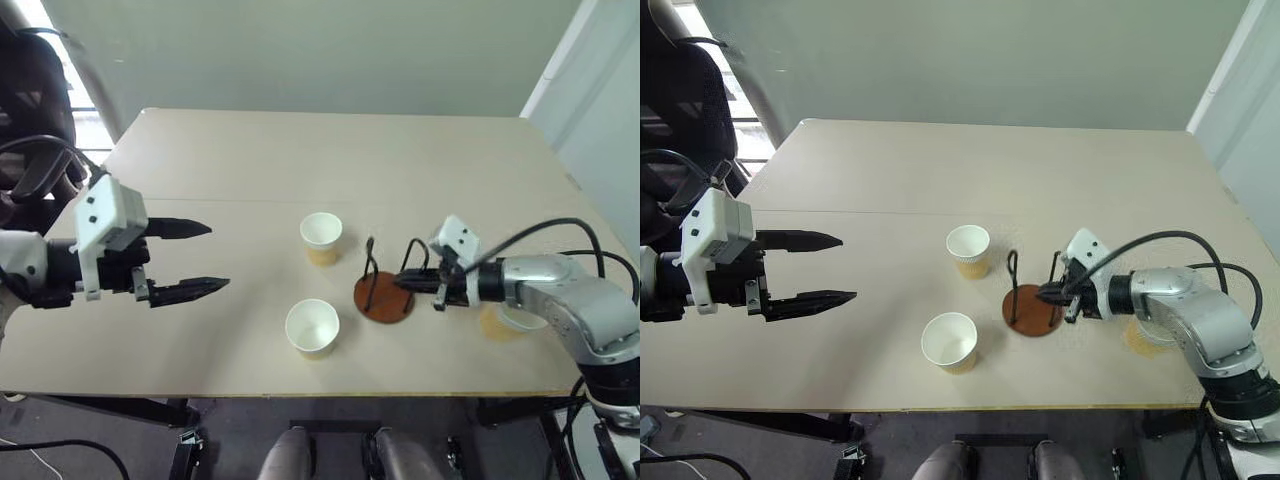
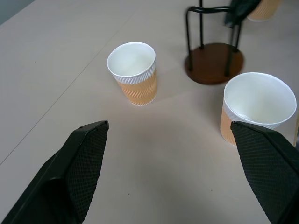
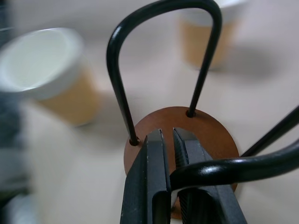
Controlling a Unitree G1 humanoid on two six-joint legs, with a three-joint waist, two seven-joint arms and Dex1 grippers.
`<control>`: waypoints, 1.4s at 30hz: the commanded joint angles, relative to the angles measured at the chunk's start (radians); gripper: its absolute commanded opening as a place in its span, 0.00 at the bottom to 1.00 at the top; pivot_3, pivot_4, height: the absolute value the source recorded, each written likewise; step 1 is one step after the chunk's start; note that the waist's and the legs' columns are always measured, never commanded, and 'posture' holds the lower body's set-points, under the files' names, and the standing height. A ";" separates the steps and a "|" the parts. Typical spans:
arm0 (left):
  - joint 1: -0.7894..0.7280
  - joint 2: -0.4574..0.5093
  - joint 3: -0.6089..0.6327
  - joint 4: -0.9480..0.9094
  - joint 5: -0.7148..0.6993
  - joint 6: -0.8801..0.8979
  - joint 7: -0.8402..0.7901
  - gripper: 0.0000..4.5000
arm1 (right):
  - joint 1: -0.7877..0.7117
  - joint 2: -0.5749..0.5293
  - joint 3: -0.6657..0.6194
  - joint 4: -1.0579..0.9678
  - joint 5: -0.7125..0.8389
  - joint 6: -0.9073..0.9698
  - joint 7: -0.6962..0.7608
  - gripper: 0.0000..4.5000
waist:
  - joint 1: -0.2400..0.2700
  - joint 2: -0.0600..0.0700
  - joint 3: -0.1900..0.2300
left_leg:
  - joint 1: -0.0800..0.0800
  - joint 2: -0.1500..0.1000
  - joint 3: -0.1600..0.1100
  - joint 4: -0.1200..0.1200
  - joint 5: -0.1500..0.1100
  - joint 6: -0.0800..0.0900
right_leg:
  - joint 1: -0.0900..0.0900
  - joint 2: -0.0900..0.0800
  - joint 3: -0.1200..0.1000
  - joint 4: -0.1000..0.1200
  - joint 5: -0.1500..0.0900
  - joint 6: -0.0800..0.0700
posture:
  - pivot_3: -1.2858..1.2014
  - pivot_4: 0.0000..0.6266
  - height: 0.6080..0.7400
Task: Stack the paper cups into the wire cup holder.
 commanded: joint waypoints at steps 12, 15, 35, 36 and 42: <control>-0.018 0.025 0.017 -0.017 -0.017 -0.007 -0.009 1.00 | 0.029 -0.041 0.070 -0.038 -0.082 -0.112 0.024 0.01 | -0.001 -0.001 0.000 | 0.001 0.000 0.000 0.001 0.002 0.002 | 0.000 0.000 0.000 0.000 0.000 0.000 | 0.52 0.24 1.00; -0.019 0.027 0.014 -0.014 -0.014 -0.010 -0.011 1.00 | 0.036 -0.045 0.084 -0.045 -0.097 -0.110 0.018 0.01 | -0.001 -0.001 0.000 | 0.001 0.000 0.000 0.001 0.002 0.002 | 0.000 0.000 0.000 0.000 0.000 0.000 | 0.52 0.24 1.00; -0.077 0.049 -0.025 0.017 -0.023 -0.012 -0.051 1.00 | -0.034 -0.174 0.060 -0.127 -0.100 -0.061 0.073 1.00 | -0.001 -0.003 -0.001 | 0.001 0.000 0.000 0.000 0.001 0.001 | 0.001 0.000 0.000 0.000 0.000 0.000 | 0.52 0.24 1.00; -0.082 0.053 -0.029 0.022 -0.021 -0.013 -0.057 1.00 | -0.045 -0.205 0.054 -0.130 -0.106 -0.066 0.088 1.00 | -0.001 -0.003 -0.001 | 0.000 0.000 0.000 0.000 0.001 0.001 | 0.001 0.000 0.000 0.000 0.000 -0.001 | 0.52 0.24 1.00; -0.135 0.063 -0.074 0.063 0.000 -0.055 -0.094 1.00 | -0.127 -0.398 -0.059 -0.080 -0.120 -0.137 0.196 1.00 | 0.002 -0.002 0.000 | 0.000 0.000 0.000 0.000 0.001 0.000 | 0.000 0.000 0.000 -0.001 0.000 -0.001 | 0.52 0.24 1.00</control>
